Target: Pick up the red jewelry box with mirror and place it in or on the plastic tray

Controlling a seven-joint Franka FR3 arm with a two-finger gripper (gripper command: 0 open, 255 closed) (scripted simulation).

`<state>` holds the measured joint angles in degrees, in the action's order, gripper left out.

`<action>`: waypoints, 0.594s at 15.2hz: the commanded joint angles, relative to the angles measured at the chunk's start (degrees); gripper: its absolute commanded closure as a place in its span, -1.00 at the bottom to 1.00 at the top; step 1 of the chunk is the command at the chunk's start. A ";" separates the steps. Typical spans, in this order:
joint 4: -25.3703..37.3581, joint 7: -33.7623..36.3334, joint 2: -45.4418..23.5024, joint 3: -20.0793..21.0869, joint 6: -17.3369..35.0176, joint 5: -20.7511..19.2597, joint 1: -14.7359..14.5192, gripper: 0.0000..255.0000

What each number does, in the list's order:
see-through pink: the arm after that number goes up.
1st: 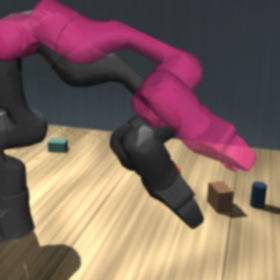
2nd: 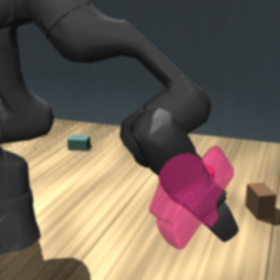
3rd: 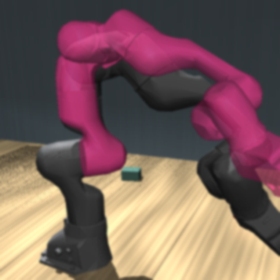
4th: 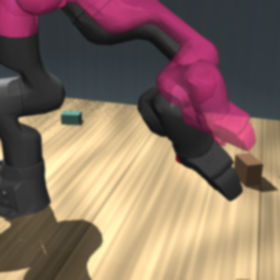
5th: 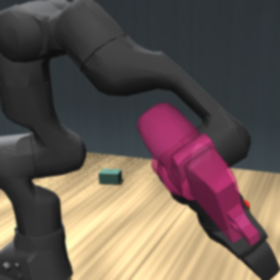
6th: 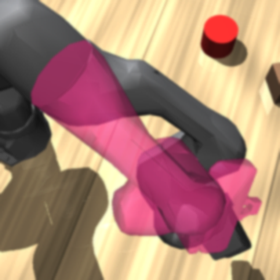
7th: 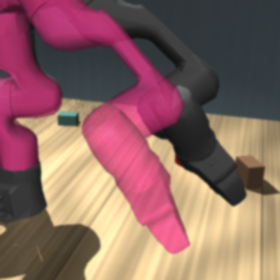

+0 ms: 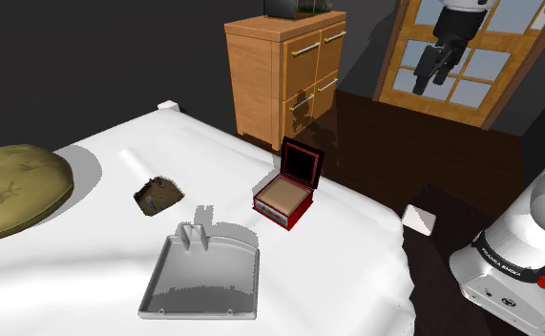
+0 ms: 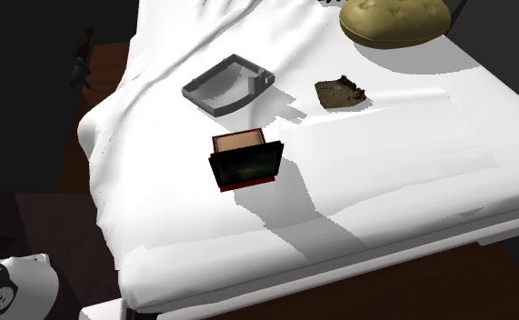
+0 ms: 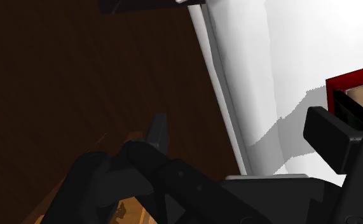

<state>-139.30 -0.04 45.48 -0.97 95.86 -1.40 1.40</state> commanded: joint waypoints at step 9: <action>1.11 5.25 -12.04 6.16 7.49 4.99 -4.03 -1.00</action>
<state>-138.47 4.49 35.29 4.36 102.19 2.95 -2.12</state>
